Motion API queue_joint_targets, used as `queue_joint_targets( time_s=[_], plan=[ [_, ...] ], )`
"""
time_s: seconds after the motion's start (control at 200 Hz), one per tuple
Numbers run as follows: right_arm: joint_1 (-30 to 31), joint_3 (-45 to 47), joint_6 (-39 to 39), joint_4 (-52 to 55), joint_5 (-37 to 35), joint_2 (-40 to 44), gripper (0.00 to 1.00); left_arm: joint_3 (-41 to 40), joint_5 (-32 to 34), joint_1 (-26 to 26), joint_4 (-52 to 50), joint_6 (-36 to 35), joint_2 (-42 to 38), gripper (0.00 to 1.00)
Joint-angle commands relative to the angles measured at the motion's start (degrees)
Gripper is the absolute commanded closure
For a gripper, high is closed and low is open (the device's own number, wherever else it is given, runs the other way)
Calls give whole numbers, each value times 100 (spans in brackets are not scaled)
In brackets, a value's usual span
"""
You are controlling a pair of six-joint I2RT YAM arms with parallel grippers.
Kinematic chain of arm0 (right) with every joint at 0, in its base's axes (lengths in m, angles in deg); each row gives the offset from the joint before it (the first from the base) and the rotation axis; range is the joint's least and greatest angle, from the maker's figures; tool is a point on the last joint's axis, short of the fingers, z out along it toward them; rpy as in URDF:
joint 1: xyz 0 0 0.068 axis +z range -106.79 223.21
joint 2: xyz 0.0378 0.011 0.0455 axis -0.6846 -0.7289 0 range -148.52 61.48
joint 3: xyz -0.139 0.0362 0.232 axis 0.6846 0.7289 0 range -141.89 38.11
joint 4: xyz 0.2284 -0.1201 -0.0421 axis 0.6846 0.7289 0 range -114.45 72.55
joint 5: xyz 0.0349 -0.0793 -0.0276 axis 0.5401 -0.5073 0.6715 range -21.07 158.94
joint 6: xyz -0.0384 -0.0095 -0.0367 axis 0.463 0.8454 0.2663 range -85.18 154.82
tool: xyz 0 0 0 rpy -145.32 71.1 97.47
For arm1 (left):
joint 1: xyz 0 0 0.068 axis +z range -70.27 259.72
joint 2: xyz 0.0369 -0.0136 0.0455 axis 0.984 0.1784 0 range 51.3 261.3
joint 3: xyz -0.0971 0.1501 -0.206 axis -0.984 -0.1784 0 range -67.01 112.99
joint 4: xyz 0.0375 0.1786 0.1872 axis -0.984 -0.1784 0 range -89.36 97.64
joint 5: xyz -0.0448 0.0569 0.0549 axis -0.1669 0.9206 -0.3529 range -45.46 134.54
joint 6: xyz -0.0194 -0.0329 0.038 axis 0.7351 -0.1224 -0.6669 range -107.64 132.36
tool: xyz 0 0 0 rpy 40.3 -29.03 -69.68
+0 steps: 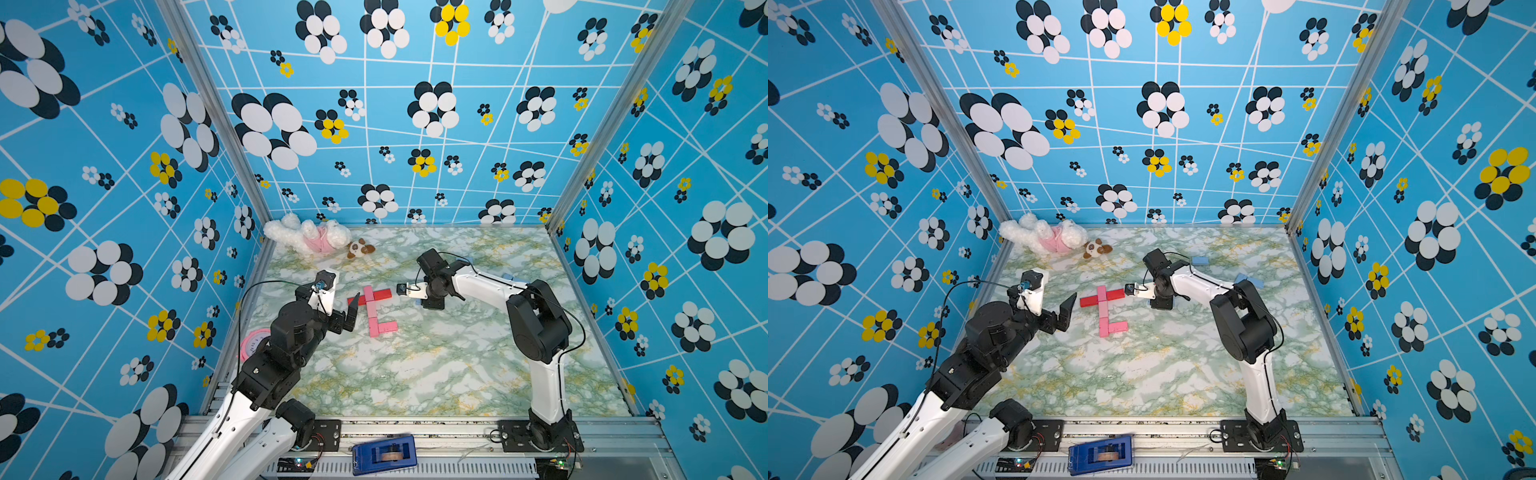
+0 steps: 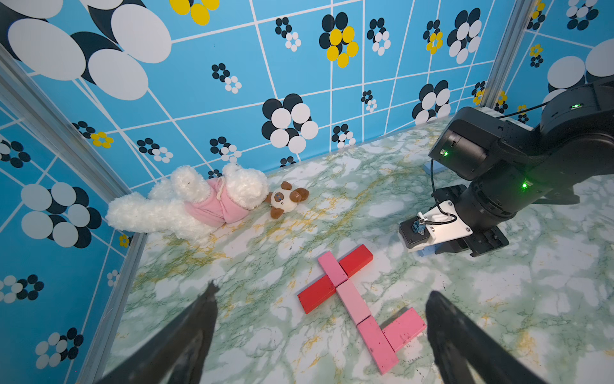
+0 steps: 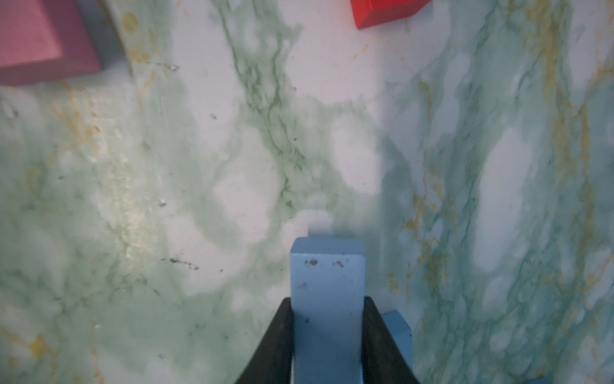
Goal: Assemble the letter t with building blocks
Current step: Assemble the building block at the center of the board.
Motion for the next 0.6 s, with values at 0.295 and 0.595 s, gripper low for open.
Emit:
queue_joint_targets(
  time_s=[0.295, 0.595],
  plan=[
    [64, -93, 65, 146, -108, -204, 69, -48, -41, -24, 76, -55, 40, 1],
    [64, -126, 78, 160, -183, -231, 60, -48, -59, -27, 67, -56, 49, 1]
  ],
)
